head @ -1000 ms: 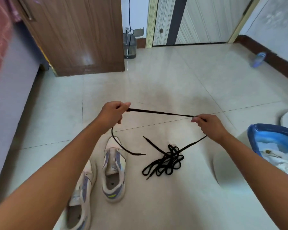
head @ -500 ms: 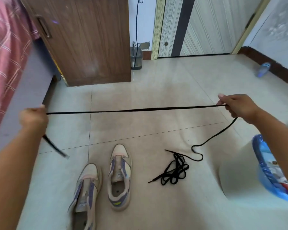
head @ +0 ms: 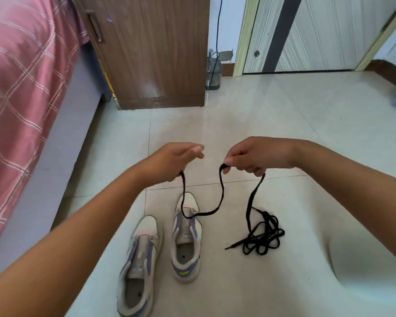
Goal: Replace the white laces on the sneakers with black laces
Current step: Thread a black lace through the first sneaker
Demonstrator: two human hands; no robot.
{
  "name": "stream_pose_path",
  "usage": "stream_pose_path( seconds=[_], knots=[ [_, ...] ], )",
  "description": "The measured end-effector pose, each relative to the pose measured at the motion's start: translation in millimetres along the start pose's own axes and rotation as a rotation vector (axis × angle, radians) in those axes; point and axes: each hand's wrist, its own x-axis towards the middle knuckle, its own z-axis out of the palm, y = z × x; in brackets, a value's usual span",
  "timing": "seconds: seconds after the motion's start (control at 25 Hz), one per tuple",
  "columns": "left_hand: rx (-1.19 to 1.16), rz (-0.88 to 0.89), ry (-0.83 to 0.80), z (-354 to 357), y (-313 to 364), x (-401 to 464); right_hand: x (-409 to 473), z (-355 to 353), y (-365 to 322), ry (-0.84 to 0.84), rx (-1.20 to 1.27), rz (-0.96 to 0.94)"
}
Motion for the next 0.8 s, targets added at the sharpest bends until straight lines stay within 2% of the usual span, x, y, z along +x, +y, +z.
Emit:
stream_pose_path(
  seconds=[0.08, 0.2, 0.32, 0.48, 0.56, 0.64, 0.8],
  knots=[
    [-0.13, -0.019, -0.16, 13, 16, -2, 7, 13, -15, -0.013, -0.022, -0.058],
    [-0.096, -0.043, -0.153, 3, 4, -1, 9, 16, -17, 0.034, 0.009, -0.077],
    [0.034, -0.12, 0.029, -31, -25, 1, 4, -2, 4, 0.11, 0.037, -0.021],
    [0.142, -0.343, 0.323, -97, -90, -5, -9, -36, 57, 0.268, 0.141, 0.095],
    [0.187, -0.441, 0.396, -112, -116, -6, -14, -45, 83, 0.307, 0.129, 0.167],
    [0.2, -0.465, 0.45, -113, -131, -1, -17, -52, 100, 0.315, 0.145, 0.226],
    [0.209, -0.499, 0.545, -124, -141, 7, -30, -75, 122, 0.243, 0.19, 0.389]
  ],
)
